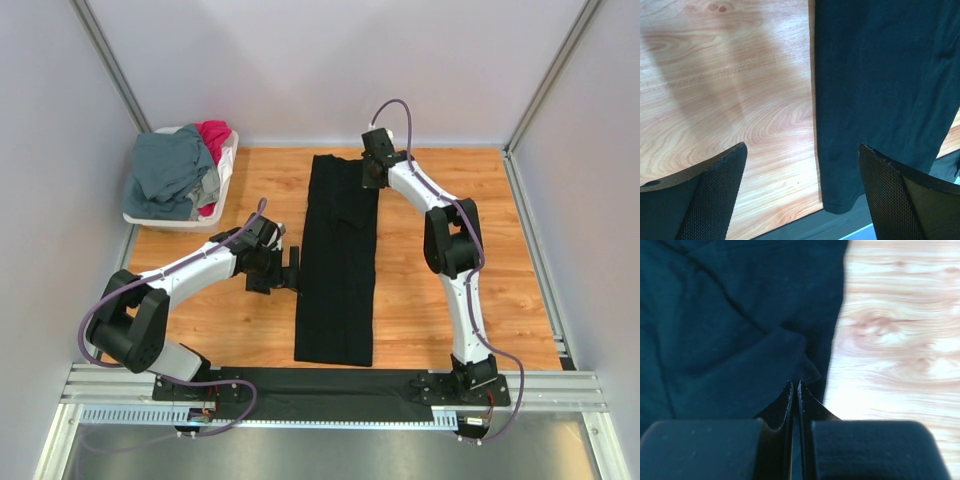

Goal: Fold and stack the t-shirts
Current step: Fold the tshirt

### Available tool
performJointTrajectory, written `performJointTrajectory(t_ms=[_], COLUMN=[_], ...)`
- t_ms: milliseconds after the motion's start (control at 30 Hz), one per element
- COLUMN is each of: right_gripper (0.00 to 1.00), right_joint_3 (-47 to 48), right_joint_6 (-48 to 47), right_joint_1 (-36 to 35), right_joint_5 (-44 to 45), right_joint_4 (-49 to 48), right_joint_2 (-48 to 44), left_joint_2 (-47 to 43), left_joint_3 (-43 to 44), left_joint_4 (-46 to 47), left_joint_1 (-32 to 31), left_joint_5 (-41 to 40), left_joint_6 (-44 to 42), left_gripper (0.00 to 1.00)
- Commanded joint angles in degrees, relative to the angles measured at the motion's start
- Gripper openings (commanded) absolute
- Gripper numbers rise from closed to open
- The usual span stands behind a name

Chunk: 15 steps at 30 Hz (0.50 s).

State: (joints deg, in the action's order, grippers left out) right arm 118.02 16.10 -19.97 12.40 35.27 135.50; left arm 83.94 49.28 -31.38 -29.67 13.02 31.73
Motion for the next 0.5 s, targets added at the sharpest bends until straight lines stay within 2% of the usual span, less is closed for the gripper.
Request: performJointTrajectory(t_ms=[0,233,467], right_gripper=[0.00,0.01,0.00], right_joint_3=[0.73,-0.77,-6.83], right_joint_6=[1.74,6.39,11.41], right_joint_1=[0.01,1.24,4.32], right_joint_5=[-6.93,-11.52,-17.58], right_joint_4=[-4.40,-6.53,-10.83], right_joint_2=[-2.87,-1.91,-2.26], left_joint_2=[-1.50,-1.59,-0.45], left_joint_3=[-0.58,-1.11,-1.03], left_joint_4=[1.67,2.37,3.43], left_joint_1=[0.40,0.58,0.75], left_joint_5=[1.13,1.66,2.89], left_joint_6=[-0.35,0.00,0.18], left_gripper=[0.98,0.98,0.98])
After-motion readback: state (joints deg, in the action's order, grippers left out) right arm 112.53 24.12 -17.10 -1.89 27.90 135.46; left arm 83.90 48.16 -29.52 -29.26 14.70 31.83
